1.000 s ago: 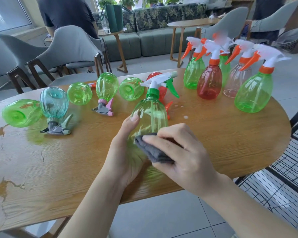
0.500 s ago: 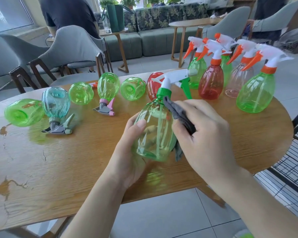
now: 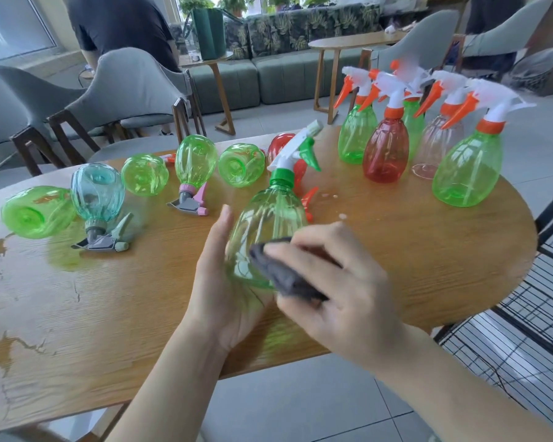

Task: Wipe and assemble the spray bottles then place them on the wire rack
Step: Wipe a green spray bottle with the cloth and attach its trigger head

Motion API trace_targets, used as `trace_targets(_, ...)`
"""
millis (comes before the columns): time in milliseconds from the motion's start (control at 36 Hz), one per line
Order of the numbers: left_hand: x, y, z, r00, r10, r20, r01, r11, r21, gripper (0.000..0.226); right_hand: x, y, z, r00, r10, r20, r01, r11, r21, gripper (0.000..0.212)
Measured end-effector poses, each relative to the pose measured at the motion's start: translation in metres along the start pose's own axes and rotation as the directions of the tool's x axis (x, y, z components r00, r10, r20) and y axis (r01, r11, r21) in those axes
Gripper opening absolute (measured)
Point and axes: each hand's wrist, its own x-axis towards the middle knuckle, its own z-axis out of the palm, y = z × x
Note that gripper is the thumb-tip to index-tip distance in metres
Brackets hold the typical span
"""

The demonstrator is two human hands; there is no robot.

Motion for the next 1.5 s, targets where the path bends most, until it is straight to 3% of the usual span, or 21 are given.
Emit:
trace_targets(111, -0.002, 0.002, -0.002, 0.996, -0.071, 0.060, 0.072, 0.997, -0.003, 0.064, -0.010, 0.001, 0.006, 0.985, -0.166, 0.035, 0.166, 0.986, 0.001, 0.024)
trace_targets(222, 0.001, 0.004, -0.003, 0.994, -0.057, 0.090, 0.057, 0.998, 0.006, 0.069, -0.007, 0.014, 0.002, 0.986, -0.161, 0.032, 0.161, 0.987, 0.008, 0.028)
trace_targets(333, 0.003, 0.002, -0.004, 0.997, -0.003, 0.081, -0.004, 0.997, 0.077, 0.066, 0.002, 0.023, 0.002, 0.997, 0.065, -0.037, -0.060, 0.992, 0.113, 0.030)
trace_targets(444, 0.001, 0.001, -0.006, 0.993, -0.048, 0.104, 0.034, 0.990, 0.136, 0.067, 0.012, 0.025, 0.004, 0.934, 0.351, -0.061, -0.326, 0.911, 0.254, 0.019)
trace_targets(611, 0.001, 0.000, -0.006, 0.991, -0.053, 0.124, 0.037, 0.991, 0.128, 0.062, 0.014, 0.023, 0.002, 0.880, 0.474, -0.015, -0.444, 0.835, 0.324, 0.015)
trace_targets(861, 0.004, 0.001, 0.004, 0.989, 0.125, -0.072, -0.124, 0.992, 0.031, 0.046, -0.011, 0.004, 0.007, 0.972, 0.233, -0.020, -0.219, 0.936, 0.274, 0.026)
trace_targets(1000, 0.005, 0.003, 0.010, 0.973, 0.200, -0.112, -0.199, 0.980, 0.019, 0.044, -0.010, 0.005, 0.009, 0.974, 0.215, -0.070, -0.186, 0.939, 0.287, 0.029)
trace_targets(1111, 0.006, 0.006, 0.009, 0.970, 0.219, -0.108, -0.220, 0.976, 0.011, 0.060, -0.007, 0.008, 0.006, 0.955, 0.227, -0.190, -0.176, 0.952, 0.249, 0.026)
trace_targets(1194, 0.006, 0.010, 0.009, 0.971, 0.237, -0.044, -0.237, 0.971, -0.005, 0.055, -0.005, 0.008, 0.004, 0.951, 0.204, -0.234, -0.149, 0.961, 0.232, 0.025)
trace_targets(1306, 0.008, 0.014, 0.005, 0.972, 0.230, -0.039, -0.232, 0.972, -0.044, 0.047, -0.007, 0.005, 0.005, 0.980, 0.039, -0.195, -0.003, 0.983, 0.185, 0.018)
trace_targets(1500, 0.004, 0.003, 0.008, 0.984, 0.172, -0.038, -0.174, 0.984, -0.045, 0.046, -0.002, 0.002, 0.019, 0.979, -0.163, -0.122, 0.164, 0.986, 0.005, 0.028)
